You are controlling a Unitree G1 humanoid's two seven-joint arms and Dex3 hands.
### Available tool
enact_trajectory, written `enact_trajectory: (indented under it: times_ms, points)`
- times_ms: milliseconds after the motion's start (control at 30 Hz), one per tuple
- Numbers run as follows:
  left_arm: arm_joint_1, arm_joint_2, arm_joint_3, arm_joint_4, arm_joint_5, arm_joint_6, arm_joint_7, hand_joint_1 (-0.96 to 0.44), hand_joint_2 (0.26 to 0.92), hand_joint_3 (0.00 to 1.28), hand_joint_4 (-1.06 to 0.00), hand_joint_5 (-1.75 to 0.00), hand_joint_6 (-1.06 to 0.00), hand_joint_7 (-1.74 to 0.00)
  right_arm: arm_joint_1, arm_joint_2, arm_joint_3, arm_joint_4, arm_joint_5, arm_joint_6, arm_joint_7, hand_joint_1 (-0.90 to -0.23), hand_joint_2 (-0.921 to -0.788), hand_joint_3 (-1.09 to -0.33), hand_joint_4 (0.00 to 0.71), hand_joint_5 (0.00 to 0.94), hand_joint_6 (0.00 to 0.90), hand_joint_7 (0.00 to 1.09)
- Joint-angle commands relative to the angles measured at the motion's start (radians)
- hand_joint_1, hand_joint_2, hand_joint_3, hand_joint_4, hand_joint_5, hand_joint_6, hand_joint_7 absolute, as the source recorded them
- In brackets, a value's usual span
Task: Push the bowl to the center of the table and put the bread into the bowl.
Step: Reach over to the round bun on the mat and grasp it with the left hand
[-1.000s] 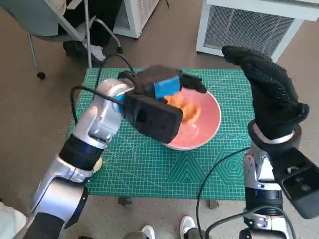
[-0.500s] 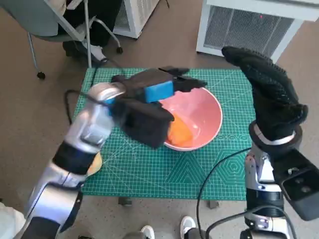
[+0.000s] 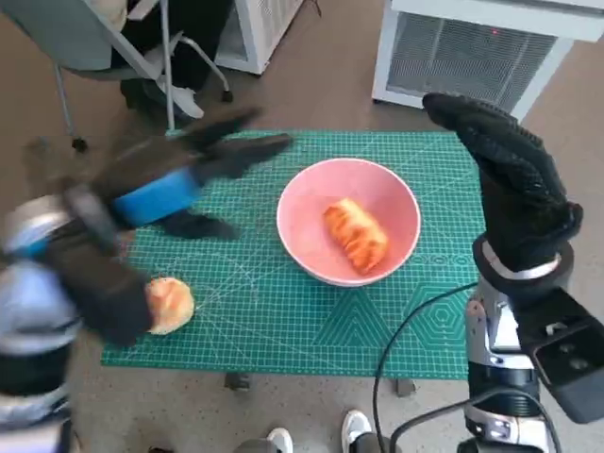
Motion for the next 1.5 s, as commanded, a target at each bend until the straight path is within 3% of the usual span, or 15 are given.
enact_trajectory:
  times_ms: [33,200,400,633,1100,1267,1433,1500]
  points:
    - [0.134,0.085,0.09,-0.077,-0.035,0.011,-0.033,-0.26,0.85,0.0,-0.15,-0.02,-0.32,-0.04,0.011,-0.003,0.006,0.006,-0.01,0.009,-0.005,-0.604,-0.921,-0.787,-0.001,0.585,-0.001,0.79]
    - [0.299,0.149,0.173,-0.131,-0.03,0.024,-0.063,-0.24,0.841,0.01,-0.17,-0.01,-0.34,-0.04,0.005,0.0,0.01,0.016,-0.003,0.008,-0.001,-0.611,-0.921,-0.785,-0.001,0.585,-0.001,0.79]
    - [0.427,0.173,0.218,-0.164,-0.017,0.04,-0.065,-0.25,0.843,0.01,-0.18,-0.01,-0.34,-0.03,-0.001,0.0,0.012,0.027,0.009,0.01,0.006,-0.616,-0.921,-0.783,-0.001,0.583,-0.001,0.79]
    - [0.522,0.164,0.203,-0.169,0.022,0.082,-0.048,-0.27,0.849,0.01,-0.19,-0.01,-0.34,-0.02,-0.012,0.003,0.021,0.036,0.022,0.019,0.014,-0.61,-0.921,-0.778,-0.001,0.573,-0.001,0.79]
    - [0.486,0.098,0.034,-0.003,0.057,0.081,0.004,-0.24,0.848,0.0,-0.25,-0.02,-0.38,-0.03,-0.021,-0.003,0.025,0.044,0.065,0.042,0.056,-0.596,-0.921,-0.776,-0.001,0.564,-0.001,0.78]
    - [0.445,0.067,-0.021,0.087,0.077,0.061,0.038,-0.21,0.846,0.0,-0.36,-0.05,-0.44,-0.06,-0.019,-0.003,0.025,0.035,0.073,0.05,0.068,-0.595,-0.921,-0.781,-0.001,0.565,-0.001,0.78]
    - [0.405,0.035,-0.076,0.184,0.138,0.015,0.114,-0.15,0.861,0.01,-0.53,-0.11,-0.56,-0.12,-0.016,-0.005,0.024,0.028,0.079,0.054,0.077,-0.597,-0.921,-0.784,-0.001,0.566,-0.001,0.78]
    - [0.395,0.027,-0.087,0.214,0.15,-0.002,0.137,-0.12,0.88,0.0,-0.6,-0.14,-0.57,-0.26,-0.016,-0.005,0.023,0.027,0.081,0.054,0.079,-0.597,-0.921,-0.784,-0.001,0.567,-0.001,0.78]
